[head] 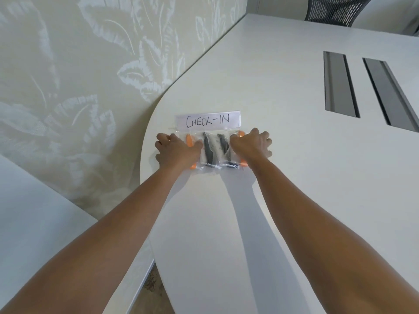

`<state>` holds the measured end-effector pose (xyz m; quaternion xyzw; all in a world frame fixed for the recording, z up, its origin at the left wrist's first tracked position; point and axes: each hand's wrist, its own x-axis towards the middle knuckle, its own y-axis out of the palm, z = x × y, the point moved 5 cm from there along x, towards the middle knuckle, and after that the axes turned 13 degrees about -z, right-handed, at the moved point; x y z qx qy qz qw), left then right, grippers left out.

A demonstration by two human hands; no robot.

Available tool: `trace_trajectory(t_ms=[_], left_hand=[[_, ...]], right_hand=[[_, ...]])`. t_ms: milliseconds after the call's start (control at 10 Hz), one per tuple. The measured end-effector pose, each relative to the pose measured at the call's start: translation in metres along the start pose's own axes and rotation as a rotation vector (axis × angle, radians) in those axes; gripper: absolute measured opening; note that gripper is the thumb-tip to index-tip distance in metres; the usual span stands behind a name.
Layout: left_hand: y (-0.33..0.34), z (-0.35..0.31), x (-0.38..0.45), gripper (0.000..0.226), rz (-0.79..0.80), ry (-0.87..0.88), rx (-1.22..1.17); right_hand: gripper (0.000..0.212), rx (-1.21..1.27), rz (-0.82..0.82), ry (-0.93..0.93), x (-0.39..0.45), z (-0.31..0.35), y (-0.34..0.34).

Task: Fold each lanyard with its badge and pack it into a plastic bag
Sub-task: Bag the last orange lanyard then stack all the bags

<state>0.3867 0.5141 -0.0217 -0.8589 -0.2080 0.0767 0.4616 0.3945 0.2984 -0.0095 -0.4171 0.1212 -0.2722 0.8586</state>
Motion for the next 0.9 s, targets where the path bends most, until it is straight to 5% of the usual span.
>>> trace_trajectory(t_ms=[200,300,900], left_hand=[[-0.003,-0.017,0.001,0.075,-0.15,0.358,-0.019],[0.009,-0.02,0.001,0.065,-0.06,0.485,0.027],[0.009,-0.021,-0.01,0.063,-0.006,0.462,0.111]], right_hand=[[0.051,0.056,-0.021,-0.345,-0.006,0.011,0.009],[0.049,-0.004,0.012,-0.44,-0.01,0.007,0.02],[0.052,-0.112,0.088,-0.514,-0.019,0.011,0.014]])
